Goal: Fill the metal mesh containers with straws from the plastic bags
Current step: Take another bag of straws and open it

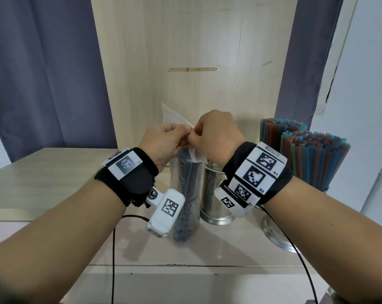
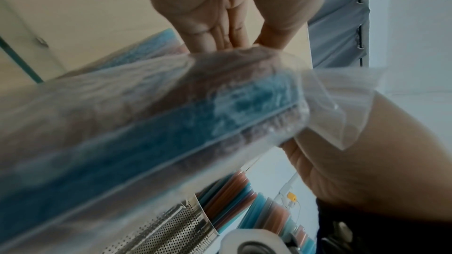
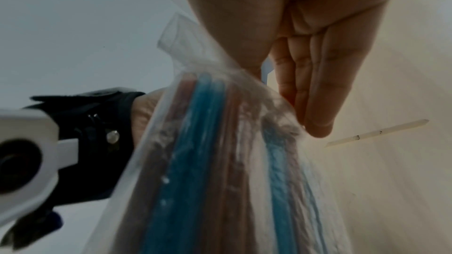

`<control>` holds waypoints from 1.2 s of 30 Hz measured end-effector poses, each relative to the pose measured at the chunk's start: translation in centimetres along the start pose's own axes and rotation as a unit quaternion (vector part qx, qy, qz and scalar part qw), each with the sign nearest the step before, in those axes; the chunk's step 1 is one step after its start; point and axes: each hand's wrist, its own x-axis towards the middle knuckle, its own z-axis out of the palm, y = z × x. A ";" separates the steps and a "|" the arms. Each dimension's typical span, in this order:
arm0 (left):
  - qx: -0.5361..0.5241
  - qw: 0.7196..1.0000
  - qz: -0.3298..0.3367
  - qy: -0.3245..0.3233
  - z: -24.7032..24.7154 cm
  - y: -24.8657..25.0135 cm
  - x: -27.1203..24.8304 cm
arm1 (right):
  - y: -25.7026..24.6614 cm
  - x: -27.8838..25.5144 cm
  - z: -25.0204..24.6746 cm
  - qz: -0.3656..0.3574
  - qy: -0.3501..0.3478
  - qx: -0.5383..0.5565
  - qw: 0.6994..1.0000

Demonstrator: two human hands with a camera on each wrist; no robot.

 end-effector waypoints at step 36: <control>0.076 0.995 0.058 0.037 -0.6 -0.6 0.6 | 1.8 0.2 1.2 0.048 -0.010 0.300 0.953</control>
